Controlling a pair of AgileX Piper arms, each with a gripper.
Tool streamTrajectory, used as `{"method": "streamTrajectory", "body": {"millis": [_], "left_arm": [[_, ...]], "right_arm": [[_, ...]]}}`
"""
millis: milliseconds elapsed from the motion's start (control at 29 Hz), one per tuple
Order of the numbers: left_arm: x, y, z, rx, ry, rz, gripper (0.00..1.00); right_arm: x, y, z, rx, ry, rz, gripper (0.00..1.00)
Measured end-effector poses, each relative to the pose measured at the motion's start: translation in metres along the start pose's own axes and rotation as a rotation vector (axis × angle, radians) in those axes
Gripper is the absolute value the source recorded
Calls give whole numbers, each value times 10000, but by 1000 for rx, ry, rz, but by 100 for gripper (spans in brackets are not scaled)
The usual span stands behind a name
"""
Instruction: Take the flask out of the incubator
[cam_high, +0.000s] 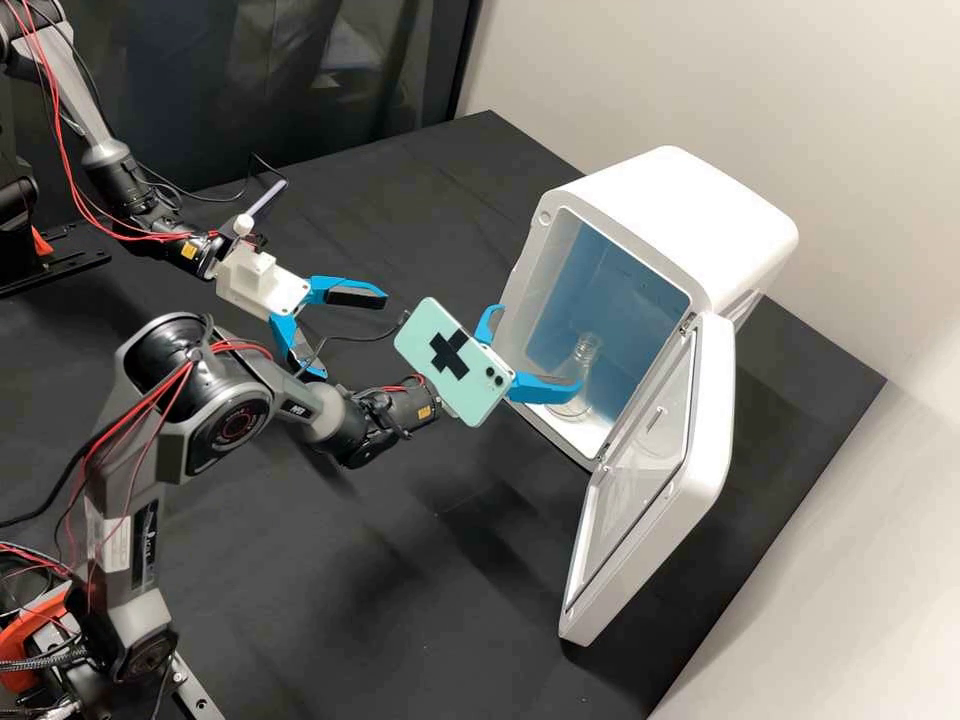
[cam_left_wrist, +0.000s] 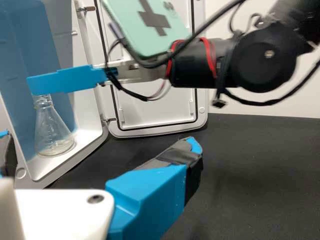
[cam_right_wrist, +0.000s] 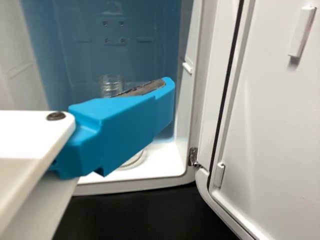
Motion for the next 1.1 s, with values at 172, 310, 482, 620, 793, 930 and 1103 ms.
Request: {"method": "streamTrajectory", "body": {"millis": [172,310,482,620,793,930,1103], "left_arm": [[0,0,0,0,0,0,100],[0,0,0,0,0,0,100],[0,0,0,0,0,0,100],[0,0,0,0,0,0,100],[0,0,0,0,0,0,100],[0,0,0,0,0,0,100],[0,0,0,0,0,0,100]], "right_arm": [[165,-53,-76,-10,-4,26,100],[307,-131,-142,-35,-15,25,100],[426,-243,-181,-70,-27,7,100],[493,-300,-165,-80,-50,10,100],[542,-325,-147,-102,-57,13,100],[556,-338,-138,-107,-58,11,100],[556,-338,-140,-108,-57,10,100]]}}
